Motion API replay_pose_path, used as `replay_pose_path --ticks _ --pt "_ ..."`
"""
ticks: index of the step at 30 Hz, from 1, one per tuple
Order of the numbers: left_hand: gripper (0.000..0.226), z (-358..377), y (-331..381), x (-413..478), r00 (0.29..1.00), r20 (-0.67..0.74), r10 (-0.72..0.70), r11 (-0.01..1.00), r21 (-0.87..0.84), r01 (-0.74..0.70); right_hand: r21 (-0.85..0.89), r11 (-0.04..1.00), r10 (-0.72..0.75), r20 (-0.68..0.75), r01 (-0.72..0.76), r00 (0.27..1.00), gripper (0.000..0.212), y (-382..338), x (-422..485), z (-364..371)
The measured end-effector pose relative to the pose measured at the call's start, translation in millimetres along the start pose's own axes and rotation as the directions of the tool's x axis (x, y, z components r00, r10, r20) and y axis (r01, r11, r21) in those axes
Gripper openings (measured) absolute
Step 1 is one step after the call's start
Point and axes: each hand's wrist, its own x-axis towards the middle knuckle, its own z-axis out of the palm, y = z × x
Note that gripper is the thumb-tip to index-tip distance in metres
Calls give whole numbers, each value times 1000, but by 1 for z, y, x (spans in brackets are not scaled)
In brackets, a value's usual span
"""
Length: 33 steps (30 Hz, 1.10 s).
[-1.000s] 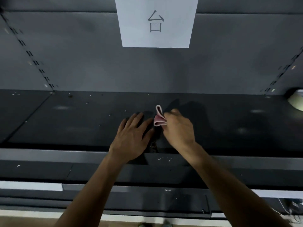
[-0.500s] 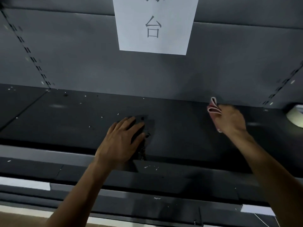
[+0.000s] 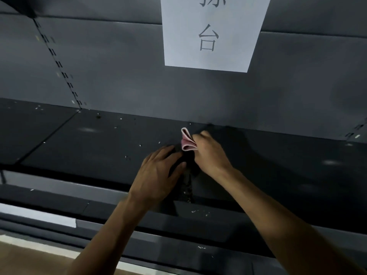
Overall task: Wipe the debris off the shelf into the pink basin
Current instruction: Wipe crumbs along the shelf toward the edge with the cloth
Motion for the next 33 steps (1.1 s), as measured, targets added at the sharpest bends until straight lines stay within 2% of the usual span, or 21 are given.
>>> replay_pose_path --ticks 2,3,7,11,14,19,27,31,33 --pt "55 -9 -14 2 1000 -18 -23 1000 19 23 36 999 8 -38 -6 999 6 8 2 -7" --pt "56 -13 -22 3 999 -37 -36 999 34 37 31 999 30 -80 -27 996 10 17 3 -11" --pt "47 -25 -59 10 996 -35 -77 991 106 81 -59 971 216 -206 -232 954 24 76 3 -43" --pt "60 -20 -72 19 997 -8 -71 988 137 71 -158 901 362 -241 -404 901 29 119 2 -54" --pt "64 -13 -73 23 998 -23 -66 989 133 69 -188 883 389 -223 -431 894 25 113 13 -43" --pt "60 -9 -74 22 997 -32 -68 988 139 72 -167 914 341 -176 -369 923 22 63 42 -15" --pt "56 -9 -76 23 997 -31 -73 986 146 77 -96 988 115 -30 -118 993 33 -15 81 28" --pt "58 -10 -77 23 998 -14 -61 988 141 63 52 999 -12 83 8 996 22 -19 80 21" --pt "59 -10 -78 23 998 -12 -54 989 138 55 89 996 1 57 -6 998 20 -6 70 9"
